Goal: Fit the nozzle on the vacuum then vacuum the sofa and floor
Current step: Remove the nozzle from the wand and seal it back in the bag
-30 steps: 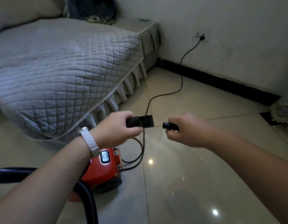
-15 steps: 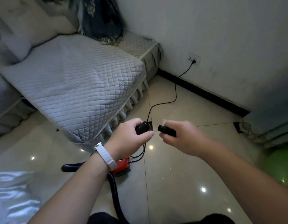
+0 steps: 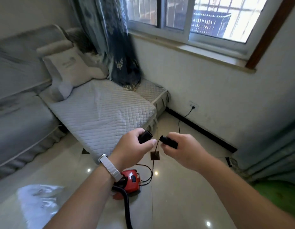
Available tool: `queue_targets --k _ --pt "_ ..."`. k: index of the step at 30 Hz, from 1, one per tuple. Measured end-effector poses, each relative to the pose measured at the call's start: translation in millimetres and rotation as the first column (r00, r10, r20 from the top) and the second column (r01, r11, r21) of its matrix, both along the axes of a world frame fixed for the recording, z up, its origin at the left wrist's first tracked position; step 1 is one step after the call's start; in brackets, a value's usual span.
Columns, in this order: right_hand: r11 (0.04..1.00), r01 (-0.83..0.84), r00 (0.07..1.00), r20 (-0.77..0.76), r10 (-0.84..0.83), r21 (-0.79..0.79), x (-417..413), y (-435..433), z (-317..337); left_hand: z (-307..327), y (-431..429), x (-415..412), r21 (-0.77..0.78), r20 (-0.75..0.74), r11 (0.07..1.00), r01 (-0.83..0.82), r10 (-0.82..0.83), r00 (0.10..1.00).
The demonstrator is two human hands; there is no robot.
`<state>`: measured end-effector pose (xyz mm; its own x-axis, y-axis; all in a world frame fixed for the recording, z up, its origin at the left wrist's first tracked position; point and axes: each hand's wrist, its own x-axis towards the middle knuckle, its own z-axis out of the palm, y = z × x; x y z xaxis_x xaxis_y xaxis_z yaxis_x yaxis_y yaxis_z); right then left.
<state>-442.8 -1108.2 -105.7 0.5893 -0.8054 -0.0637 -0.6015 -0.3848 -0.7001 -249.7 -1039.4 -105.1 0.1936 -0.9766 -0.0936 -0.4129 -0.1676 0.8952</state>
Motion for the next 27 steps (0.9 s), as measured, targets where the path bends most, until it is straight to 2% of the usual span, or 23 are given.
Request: queue_targets --k 7,12,18,27 --pt "0.990 -0.072 0.995 0.059 0.079 -0.121 0 28 65 73 40 -7 -0.101 0.163 0.995 -0.023 0.039 0.986" --pt "0.977 -0.179 0.981 0.051 0.186 -0.119 -17 48 73 91 83 -37 -0.100 0.179 0.989 -0.108 0.125 0.976" --pt "0.909 -0.391 0.918 0.004 0.395 -0.145 -39 62 89 103 137 -91 -0.098 0.145 0.959 -0.267 0.280 0.949" --pt "0.734 -0.664 0.743 -0.016 0.669 -0.144 -17 125 109 110 239 -115 -0.063 0.212 0.777 -0.626 0.624 0.752"
